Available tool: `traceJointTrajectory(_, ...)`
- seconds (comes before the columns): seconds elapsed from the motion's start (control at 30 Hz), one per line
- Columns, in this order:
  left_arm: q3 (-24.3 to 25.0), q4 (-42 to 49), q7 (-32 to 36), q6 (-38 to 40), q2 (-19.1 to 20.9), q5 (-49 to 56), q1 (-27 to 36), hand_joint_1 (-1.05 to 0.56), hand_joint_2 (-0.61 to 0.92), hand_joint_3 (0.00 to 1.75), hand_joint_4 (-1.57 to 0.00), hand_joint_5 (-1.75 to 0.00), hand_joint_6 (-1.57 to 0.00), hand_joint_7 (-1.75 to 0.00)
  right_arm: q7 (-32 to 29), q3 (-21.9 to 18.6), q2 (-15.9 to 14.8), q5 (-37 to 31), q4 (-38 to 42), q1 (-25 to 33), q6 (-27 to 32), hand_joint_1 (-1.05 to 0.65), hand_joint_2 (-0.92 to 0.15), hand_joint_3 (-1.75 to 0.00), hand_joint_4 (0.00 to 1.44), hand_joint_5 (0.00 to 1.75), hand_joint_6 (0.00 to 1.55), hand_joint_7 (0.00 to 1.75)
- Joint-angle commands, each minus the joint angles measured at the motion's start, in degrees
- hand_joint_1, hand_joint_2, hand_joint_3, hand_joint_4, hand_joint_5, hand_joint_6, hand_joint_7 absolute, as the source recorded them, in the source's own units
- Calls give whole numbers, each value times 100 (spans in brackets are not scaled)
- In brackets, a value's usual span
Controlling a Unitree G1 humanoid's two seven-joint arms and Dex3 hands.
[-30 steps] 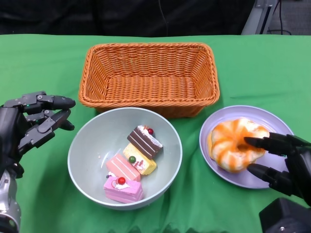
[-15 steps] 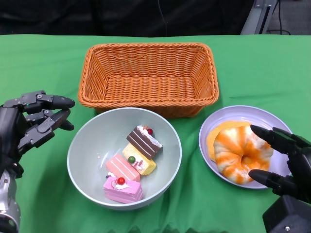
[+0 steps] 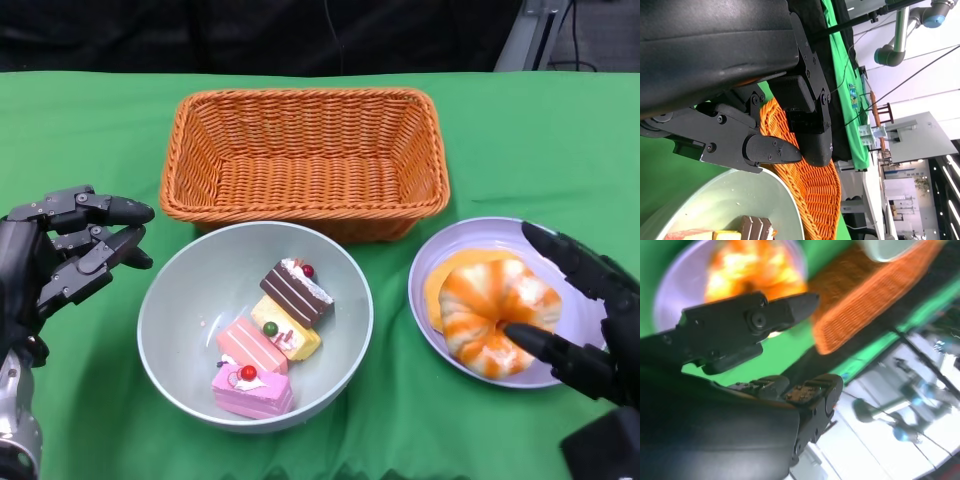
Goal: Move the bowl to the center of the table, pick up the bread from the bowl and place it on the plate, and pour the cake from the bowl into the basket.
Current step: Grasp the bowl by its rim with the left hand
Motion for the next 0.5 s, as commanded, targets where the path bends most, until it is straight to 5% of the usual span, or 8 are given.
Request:
traceJointTrajectory(0.03,26,-31,-85,-39,92,-52,-8,-18,92,26,-88,-117,-105,-61,218,-150,179,641,159,-166,-438,-12,-87,-4,73,27,73,16)
traceJointTrajectory(0.07,10,-38,-70,-66,89,-30,1,-18,92,26,-88,-117,-105,-61,289,-139,287,825,192,-196,-541,-11,-87,-5,75,28,74,16)
traceJointTrajectory(0.13,-6,-47,-69,-85,83,-13,12,-18,92,26,-87,-117,-105,-61,444,-122,435,1111,282,-264,-769,-9,-85,-14,77,55,81,27)
traceJointTrajectory(0.2,-15,-52,-68,-73,82,-5,17,-19,92,26,-87,-118,-104,-62,601,-129,519,1287,358,-312,-936,-8,-68,-54,70,94,74,57)
traceJointTrajectory(0.33,-23,-93,-76,-91,85,-9,52,-20,92,26,-86,-118,-104,-62,841,-140,709,1484,506,-406,-1205,-8,-52,-90,73,125,70,101)
traceJointTrajectory(0.5,63,-161,-315,-224,34,-190,87,-18,92,22,-87,-102,-105,-45,939,-151,909,1461,636,-483,-1407,-8,-50,-103,80,144,75,124)
